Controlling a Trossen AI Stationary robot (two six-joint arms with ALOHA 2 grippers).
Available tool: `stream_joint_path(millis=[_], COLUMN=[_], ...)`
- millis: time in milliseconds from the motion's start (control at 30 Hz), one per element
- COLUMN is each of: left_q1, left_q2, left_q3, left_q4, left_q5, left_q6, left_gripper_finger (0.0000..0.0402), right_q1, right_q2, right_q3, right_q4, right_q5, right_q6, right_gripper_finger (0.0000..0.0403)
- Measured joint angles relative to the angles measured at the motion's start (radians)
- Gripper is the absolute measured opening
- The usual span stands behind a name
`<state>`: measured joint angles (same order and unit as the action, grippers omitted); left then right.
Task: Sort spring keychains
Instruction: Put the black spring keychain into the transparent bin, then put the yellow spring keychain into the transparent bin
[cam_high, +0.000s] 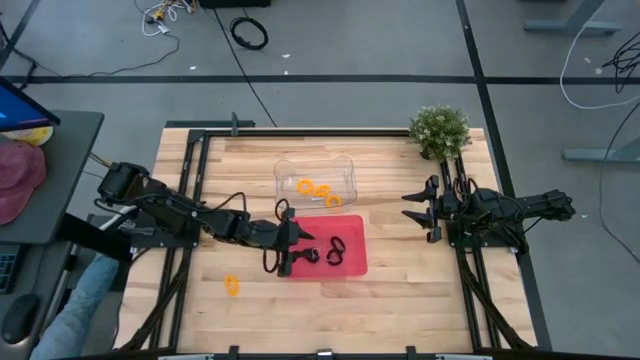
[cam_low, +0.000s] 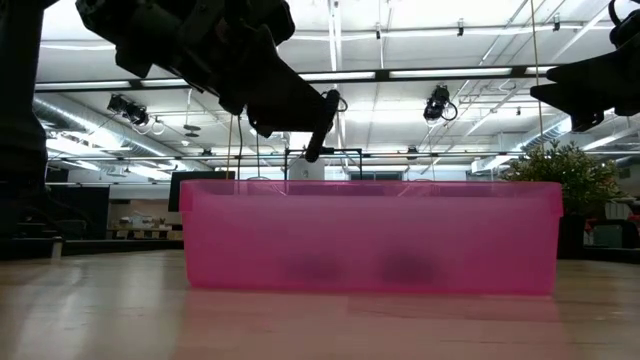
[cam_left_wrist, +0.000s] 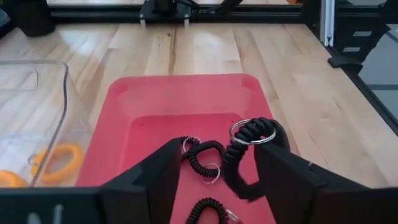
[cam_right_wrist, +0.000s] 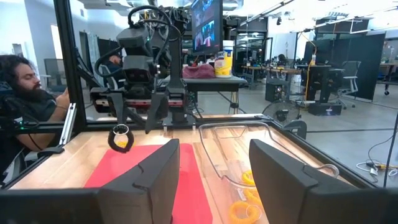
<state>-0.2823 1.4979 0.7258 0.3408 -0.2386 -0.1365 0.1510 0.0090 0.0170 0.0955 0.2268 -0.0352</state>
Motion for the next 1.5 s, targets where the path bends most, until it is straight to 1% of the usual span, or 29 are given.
stream_joint_path(millis=[133,300,367,467,533,600,700,800,867,967,1167,1367,1500], left_q1=[0.012,0.024,0.016,-0.007,-0.027,-0.045,-0.070,-0.096,-0.114,-0.132,-0.134,-0.150,-0.181], left_q2=[0.000,0.000,0.001,0.001,0.000,0.000,0.000,0.000,0.000,0.000,-0.007,-0.034,-0.059], left_q3=[0.001,0.003,0.025,0.095,0.156,0.220,0.299,0.335,0.338,0.338,0.338,0.338,0.337], left_q4=[-0.022,-0.033,-0.049,-0.070,-0.181,-0.347,-0.571,-0.716,-0.742,-0.744,-0.754,-0.799,-0.865], left_q5=[0.000,0.018,0.045,0.131,0.136,0.114,0.049,-0.024,-0.045,-0.048,-0.050,-0.052,-0.053], left_q6=[-0.036,-0.039,-0.071,-0.088,-0.087,-0.080,-0.080,-0.117,-0.130,-0.142,-0.205,-0.319,-0.390], left_gripper_finger=[0.0217,0.0206,0.0201,0.0195,0.0193,0.0193,0.0193,0.0193,0.0193,0.0192,0.0192,0.0192,0.0192], right_q1=[0.000,0.000,0.000,0.000,0.000,0.000,0.000,0.000,0.000,0.000,0.000,0.000,0.000], right_q2=[0.000,0.000,0.000,0.000,0.000,0.000,0.000,0.000,0.000,0.000,0.000,0.000,0.000], right_q3=[0.000,0.000,0.000,0.000,0.000,0.000,0.000,0.000,0.000,0.000,0.000,0.000,0.000], right_q4=[0.000,0.000,0.000,0.000,0.000,0.000,0.000,0.000,0.000,0.000,0.000,0.000,0.000], right_q5=[0.000,0.000,0.000,0.000,0.000,0.000,0.000,0.000,0.000,0.000,0.000,0.000,0.000], right_q6=[0.000,0.000,0.000,0.000,0.000,0.000,0.000,0.000,0.000,0.000,0.000,0.000,0.000], right_gripper_finger=[0.0198,0.0198,0.0198,0.0198,0.0198,0.0198,0.0198,0.0198,0.0198,0.0198,0.0198,0.0198,0.0198])
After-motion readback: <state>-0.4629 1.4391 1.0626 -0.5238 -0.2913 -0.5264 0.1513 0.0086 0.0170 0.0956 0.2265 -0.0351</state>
